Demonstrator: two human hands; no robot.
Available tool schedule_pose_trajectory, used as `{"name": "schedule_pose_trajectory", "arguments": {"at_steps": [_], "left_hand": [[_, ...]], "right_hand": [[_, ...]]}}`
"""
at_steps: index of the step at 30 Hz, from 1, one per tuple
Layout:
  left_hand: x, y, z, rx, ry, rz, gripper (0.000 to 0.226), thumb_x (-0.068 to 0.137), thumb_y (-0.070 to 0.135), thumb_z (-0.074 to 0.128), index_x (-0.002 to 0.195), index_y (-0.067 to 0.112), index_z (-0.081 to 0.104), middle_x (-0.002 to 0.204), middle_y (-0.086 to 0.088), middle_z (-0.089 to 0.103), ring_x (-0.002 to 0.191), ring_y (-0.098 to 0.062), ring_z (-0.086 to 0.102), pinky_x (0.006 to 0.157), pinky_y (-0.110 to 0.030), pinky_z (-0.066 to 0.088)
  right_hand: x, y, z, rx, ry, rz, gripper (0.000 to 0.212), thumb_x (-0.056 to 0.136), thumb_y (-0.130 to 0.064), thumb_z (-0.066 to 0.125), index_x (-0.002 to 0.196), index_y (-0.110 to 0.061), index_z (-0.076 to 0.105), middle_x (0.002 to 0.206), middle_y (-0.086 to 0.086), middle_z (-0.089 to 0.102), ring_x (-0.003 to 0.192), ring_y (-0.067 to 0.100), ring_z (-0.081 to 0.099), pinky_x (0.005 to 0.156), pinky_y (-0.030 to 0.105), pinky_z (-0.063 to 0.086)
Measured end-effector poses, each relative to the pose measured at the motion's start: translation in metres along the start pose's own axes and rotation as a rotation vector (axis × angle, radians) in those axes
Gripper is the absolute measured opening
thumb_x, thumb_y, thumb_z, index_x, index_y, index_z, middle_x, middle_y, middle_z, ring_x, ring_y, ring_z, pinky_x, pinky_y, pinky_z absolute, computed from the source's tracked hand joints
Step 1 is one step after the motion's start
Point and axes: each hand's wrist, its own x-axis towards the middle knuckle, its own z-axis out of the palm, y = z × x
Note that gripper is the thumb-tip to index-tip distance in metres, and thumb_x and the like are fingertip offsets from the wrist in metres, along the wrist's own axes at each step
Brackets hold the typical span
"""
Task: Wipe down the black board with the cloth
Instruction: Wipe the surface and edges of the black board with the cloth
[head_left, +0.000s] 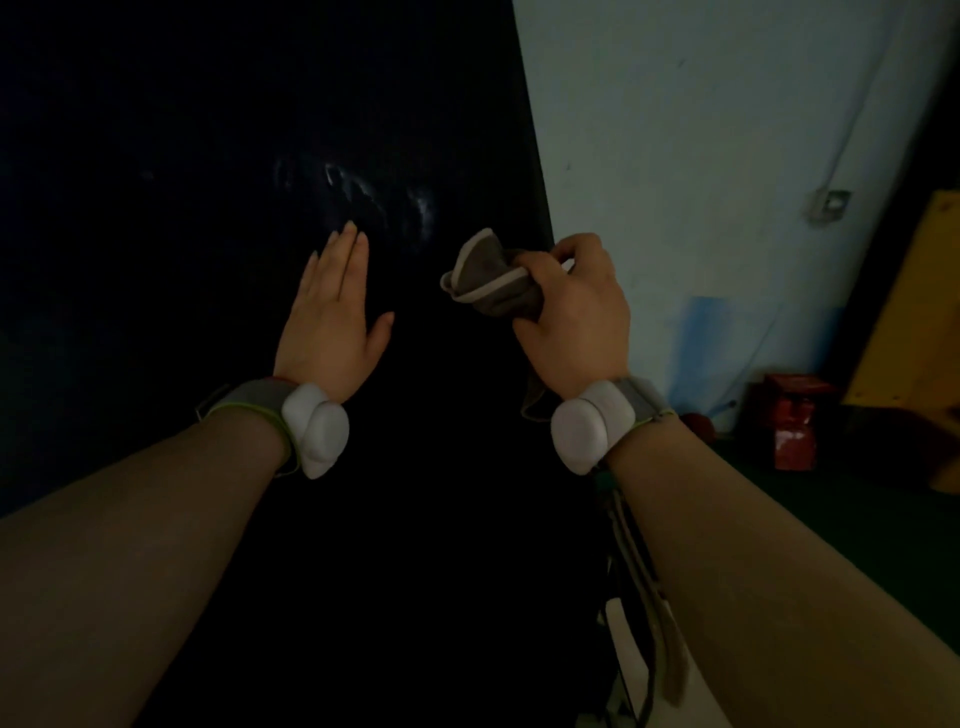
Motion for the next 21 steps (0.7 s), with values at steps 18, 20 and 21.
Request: {"name": "schedule_pose_trajectory", "arguments": {"at_steps": [18, 20, 21], "left_hand": [[0.060, -0.025, -0.013, 0.118, -0.079, 0.062, 0.078, 0.089, 0.027, 0.060, 0.148, 0.003, 0.015, 0.157, -0.016, 0.004, 0.145, -0.031, 0.005, 0.115, -0.041, 0.005], [0.060, -0.026, -0.012, 0.120, -0.087, 0.054, 0.079, 0.089, 0.027, 0.059, 0.149, 0.004, 0.014, 0.158, -0.015, 0.003, 0.145, -0.030, 0.004, 0.116, -0.041, 0.004], [0.060, -0.026, -0.011, 0.121, -0.089, 0.049, 0.079, 0.089, 0.028, 0.059, 0.149, 0.005, 0.014, 0.158, -0.014, 0.002, 0.145, -0.029, 0.003, 0.116, -0.041, 0.005]], "right_hand": [[0.087, -0.020, -0.004, -0.246, 0.088, 0.020, 0.046, 0.094, -0.014, 0.043, 0.136, -0.033, 0.047, 0.135, 0.011, 0.037, 0.120, 0.029, 0.038, 0.091, 0.035, 0.030], [0.083, -0.019, 0.001, -0.245, 0.028, 0.023, 0.046, 0.093, -0.014, 0.045, 0.135, -0.033, 0.049, 0.135, 0.011, 0.037, 0.119, 0.030, 0.037, 0.092, 0.038, 0.032], [0.081, -0.018, 0.003, -0.247, 0.003, 0.013, 0.045, 0.092, -0.014, 0.046, 0.134, -0.032, 0.050, 0.134, 0.011, 0.037, 0.119, 0.030, 0.037, 0.092, 0.039, 0.033]]}}
